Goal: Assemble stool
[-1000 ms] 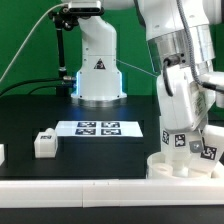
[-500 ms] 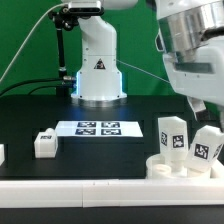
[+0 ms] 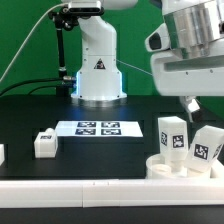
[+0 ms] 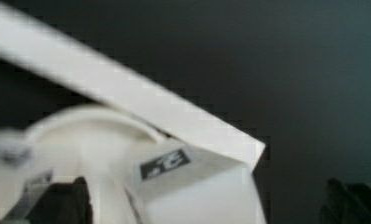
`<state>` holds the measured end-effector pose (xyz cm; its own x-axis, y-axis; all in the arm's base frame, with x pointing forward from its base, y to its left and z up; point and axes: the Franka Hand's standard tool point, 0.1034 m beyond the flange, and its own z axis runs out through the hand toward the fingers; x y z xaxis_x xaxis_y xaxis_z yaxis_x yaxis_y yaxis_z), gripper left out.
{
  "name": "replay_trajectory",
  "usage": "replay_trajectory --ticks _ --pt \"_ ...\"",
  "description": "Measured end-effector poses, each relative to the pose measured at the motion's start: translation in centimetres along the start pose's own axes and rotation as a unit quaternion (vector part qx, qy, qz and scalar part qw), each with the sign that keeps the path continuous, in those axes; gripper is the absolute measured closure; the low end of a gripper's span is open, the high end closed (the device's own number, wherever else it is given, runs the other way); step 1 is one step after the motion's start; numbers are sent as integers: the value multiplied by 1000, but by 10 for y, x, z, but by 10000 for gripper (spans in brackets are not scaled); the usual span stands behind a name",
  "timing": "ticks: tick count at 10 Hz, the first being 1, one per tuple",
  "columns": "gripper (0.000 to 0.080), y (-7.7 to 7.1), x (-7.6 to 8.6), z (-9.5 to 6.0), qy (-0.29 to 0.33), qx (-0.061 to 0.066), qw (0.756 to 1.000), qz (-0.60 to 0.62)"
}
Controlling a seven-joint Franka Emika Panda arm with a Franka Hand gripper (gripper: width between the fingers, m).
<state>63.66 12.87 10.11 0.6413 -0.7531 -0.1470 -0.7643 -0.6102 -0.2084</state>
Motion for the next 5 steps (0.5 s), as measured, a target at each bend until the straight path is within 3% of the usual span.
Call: replay_trajectory --ticks 1,3,5 --pt "150 -2 3 -3 9 -8 996 -93" --pt "150 -4 0 3 8 -14 956 -294" --pt "150 -3 -2 4 17 -12 949 -314"
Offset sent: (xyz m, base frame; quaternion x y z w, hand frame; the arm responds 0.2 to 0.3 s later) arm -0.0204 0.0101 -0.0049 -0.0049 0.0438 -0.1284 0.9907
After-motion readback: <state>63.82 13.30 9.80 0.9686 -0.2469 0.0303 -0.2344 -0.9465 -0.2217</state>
